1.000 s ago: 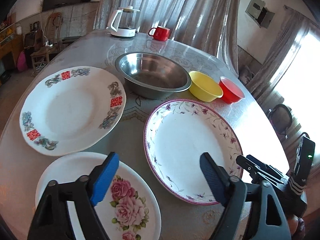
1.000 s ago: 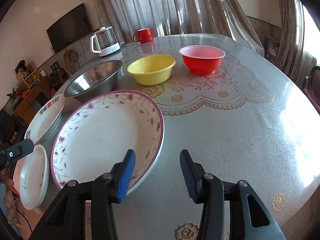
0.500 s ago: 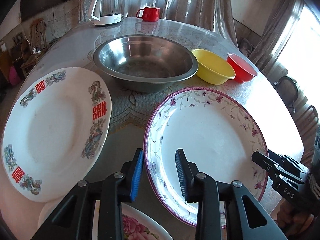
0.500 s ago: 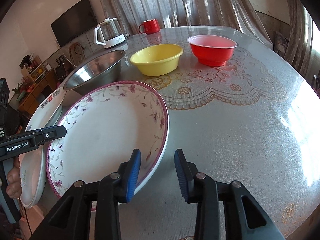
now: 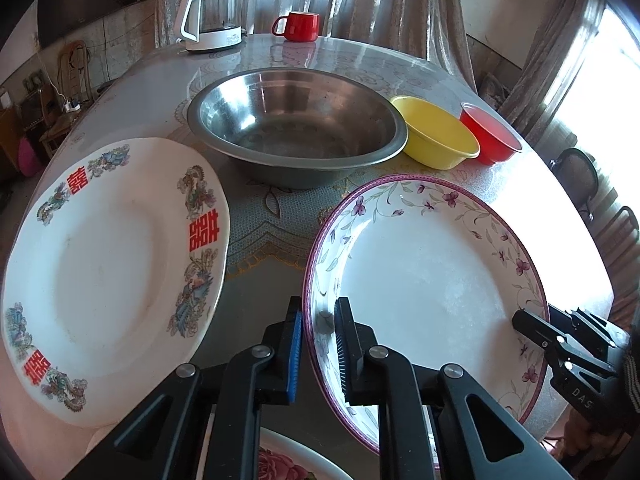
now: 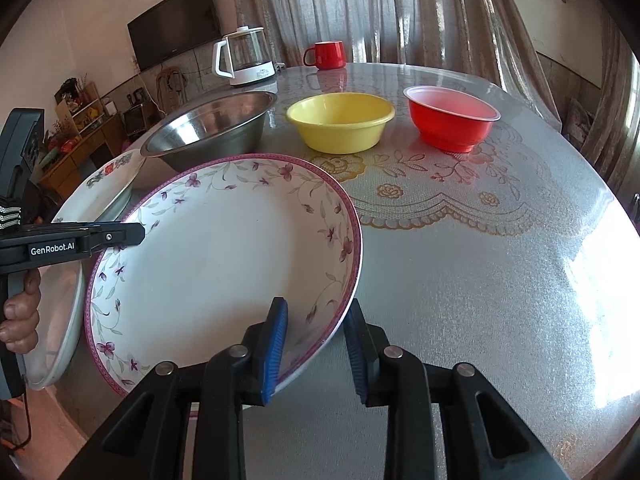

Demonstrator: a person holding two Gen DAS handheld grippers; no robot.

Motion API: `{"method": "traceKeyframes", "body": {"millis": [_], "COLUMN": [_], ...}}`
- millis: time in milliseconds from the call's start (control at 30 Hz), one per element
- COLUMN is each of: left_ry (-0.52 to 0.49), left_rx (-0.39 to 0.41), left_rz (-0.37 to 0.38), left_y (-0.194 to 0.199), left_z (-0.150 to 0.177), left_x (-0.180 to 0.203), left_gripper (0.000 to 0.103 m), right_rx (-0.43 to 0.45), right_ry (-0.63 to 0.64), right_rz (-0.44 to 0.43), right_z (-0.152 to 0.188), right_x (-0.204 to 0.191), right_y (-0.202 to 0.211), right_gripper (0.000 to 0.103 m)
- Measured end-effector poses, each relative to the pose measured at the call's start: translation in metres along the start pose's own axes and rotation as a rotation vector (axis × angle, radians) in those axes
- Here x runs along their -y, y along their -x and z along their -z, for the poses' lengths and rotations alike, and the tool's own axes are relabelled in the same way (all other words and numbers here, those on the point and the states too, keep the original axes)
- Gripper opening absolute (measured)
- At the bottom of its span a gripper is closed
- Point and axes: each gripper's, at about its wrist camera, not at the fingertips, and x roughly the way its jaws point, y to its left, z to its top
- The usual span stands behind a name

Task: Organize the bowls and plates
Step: 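Grasp the rim of the purple-rimmed floral plate with the right gripper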

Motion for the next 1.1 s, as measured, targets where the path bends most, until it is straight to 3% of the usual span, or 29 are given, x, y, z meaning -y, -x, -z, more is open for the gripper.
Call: {"method": "traceKeyframes", "body": {"millis": [100, 533, 833, 1100], "left_ry": [-0.007, 0.001, 0.030, 0.073], "left_rx": [-0.004, -0.014, -0.009, 0.005], "left_rz": [0.018, 0.043, 0.049, 0.062], "left_y": [0.003, 0.016, 0.026, 0.029], "left_z": [0.005, 0.036, 0.052, 0.057], "left_x": [0.006, 0.030, 0.035, 0.036], "left_gripper": [0.015, 0.015, 0.015, 0.015], "right_rx": [-0.016, -0.063, -0.066, -0.072], "right_ry": [-0.037, -0.135, -0.127, -0.046], "right_rz": [-0.025, -0.073, -0.072, -0.017], "right_z": [-0.002, 0.007, 0.016, 0.018], "right_x": [0.009, 0.042, 0.045, 0.036], "right_y": [0.000, 0.018, 0.025, 0.025], "right_gripper": [0.023, 0.022, 0.022, 0.023]}}
